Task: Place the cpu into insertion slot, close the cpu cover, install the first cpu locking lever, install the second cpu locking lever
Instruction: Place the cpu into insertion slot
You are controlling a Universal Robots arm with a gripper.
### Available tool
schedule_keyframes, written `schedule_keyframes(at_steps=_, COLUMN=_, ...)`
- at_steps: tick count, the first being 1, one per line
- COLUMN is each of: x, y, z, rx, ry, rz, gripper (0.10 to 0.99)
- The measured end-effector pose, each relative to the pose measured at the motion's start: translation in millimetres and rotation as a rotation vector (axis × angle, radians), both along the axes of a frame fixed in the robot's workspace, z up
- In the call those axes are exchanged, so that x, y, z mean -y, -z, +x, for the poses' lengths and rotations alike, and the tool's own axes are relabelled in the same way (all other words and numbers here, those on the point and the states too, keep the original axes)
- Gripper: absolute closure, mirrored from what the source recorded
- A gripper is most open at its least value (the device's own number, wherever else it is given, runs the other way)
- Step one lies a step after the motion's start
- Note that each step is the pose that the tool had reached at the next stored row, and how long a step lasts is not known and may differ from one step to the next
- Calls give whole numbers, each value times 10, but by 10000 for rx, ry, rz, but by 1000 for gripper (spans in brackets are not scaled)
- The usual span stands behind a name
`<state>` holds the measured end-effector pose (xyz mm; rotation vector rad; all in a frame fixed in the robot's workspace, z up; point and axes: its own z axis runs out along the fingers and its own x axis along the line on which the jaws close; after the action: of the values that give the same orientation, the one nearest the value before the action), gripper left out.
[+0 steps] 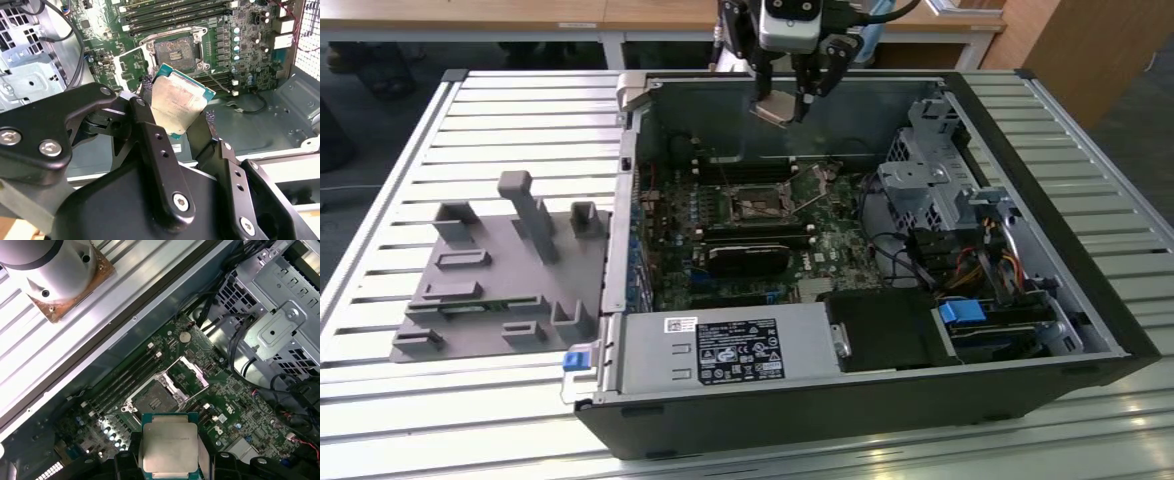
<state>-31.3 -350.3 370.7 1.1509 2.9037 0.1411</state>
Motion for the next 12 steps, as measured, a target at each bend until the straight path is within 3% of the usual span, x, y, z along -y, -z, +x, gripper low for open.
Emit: schedule_keyframes(at_steps=12, x=0, y=1, z=0, rx=0, ry=881, rz=-3, gripper=561)
